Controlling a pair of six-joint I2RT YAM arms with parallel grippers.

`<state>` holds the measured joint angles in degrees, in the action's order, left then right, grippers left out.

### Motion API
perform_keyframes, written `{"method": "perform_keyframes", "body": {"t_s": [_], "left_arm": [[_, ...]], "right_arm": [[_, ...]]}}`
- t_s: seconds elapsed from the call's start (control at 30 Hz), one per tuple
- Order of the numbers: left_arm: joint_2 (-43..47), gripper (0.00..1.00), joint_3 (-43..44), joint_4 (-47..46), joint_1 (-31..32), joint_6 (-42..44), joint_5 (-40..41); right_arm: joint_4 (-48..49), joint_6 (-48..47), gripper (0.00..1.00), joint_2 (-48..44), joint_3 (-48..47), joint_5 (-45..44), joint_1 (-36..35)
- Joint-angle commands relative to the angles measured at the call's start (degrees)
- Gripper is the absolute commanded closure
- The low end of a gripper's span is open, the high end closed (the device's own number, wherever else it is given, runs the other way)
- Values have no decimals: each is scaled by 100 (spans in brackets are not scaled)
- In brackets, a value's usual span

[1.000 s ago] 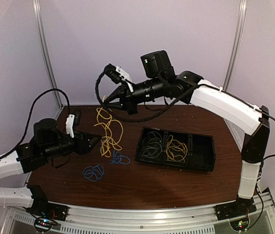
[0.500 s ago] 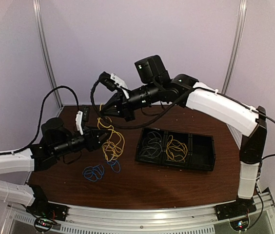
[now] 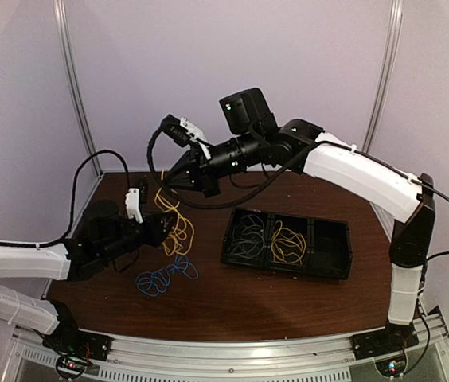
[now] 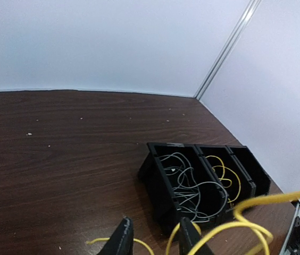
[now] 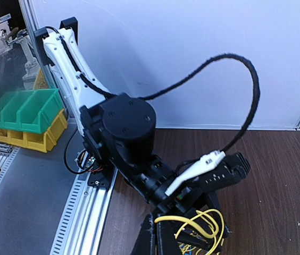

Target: Untangle the cables

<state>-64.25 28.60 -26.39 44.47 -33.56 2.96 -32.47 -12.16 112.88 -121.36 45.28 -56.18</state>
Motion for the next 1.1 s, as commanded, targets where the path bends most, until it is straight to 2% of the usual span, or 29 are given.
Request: {"method": "perform_keyframes", "body": {"t_s": [0.0, 0.1, 0.23, 0.53, 0.83, 1.07], "left_arm": [[-910, 70, -199, -1336, 26, -10, 772], [-1862, 70, 100, -1695, 18, 3, 1141], [-2800, 71, 478, -1800, 16, -206, 1133], [-3471, 73, 391, -1656, -105, -493, 1421], [-2984, 71, 262, -1242, -123, -434, 1397], [-1624, 51, 157, -1029, -106, -14, 832]], "right_arm": [[-51, 134, 100, -302, -282, 656, -42], [-23, 239, 100, -555, -470, 969, -42], [-187, 47, 100, -887, -668, 929, -42], [-507, -286, 100, -1166, -1139, 886, 139], [-513, -379, 100, -1391, -892, 640, 473], [-447, -502, 100, -1615, -338, 378, 736]]}}
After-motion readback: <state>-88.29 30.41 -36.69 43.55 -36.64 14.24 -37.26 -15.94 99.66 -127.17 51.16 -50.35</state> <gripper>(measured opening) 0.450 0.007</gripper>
